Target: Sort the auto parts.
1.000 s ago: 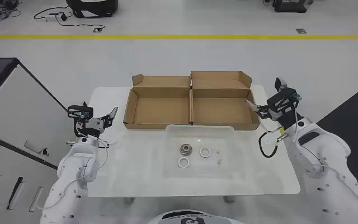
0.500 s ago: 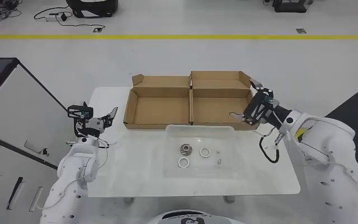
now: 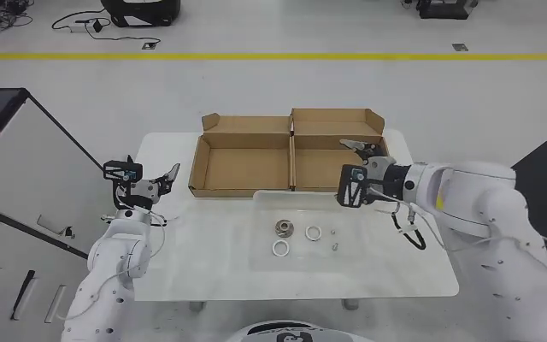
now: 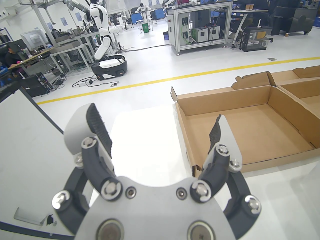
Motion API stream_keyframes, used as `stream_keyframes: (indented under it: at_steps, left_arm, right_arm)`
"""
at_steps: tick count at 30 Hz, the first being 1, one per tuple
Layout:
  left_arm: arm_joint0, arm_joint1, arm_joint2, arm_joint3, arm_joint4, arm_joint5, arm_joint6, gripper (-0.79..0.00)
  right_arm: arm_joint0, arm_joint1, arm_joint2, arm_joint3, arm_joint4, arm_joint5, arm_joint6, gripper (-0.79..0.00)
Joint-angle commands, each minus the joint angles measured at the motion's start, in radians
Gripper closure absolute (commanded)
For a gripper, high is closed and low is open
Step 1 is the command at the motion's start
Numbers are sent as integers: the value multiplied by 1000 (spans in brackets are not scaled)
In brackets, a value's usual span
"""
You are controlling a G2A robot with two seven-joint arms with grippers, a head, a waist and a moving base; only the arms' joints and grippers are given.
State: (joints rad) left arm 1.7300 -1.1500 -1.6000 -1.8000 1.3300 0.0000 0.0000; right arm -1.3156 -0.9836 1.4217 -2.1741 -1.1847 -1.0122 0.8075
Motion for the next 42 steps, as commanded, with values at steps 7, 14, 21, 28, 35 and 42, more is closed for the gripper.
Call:
stream_keyframes:
  at_steps: [7, 14, 21, 28, 35, 42]
  left_arm:
    - [0, 0, 0, 0, 0, 0, 0, -785]
    - [0, 0, 0, 0, 0, 0, 0, -785]
    - [0, 0, 0, 0, 0, 0, 0, -785]
    - [0, 0, 0, 0, 0, 0, 0, -785]
    - [0, 0, 0, 0, 0, 0, 0, -785]
    - [0, 0, 0, 0, 0, 0, 0, -785]
  right_arm:
    - [137, 119, -202, 34, -12, 0, 1, -785]
    - [328, 222, -402, 51, 71, 0, 1, -785]
    - [542, 302, -658, 82, 159, 0, 1, -785]
    - [769, 344, -906, 125, 257, 0, 0, -785]
    - [959, 340, -1118, 167, 330, 0, 0, -785]
    - [1069, 313, -1252, 212, 406, 0, 0, -785]
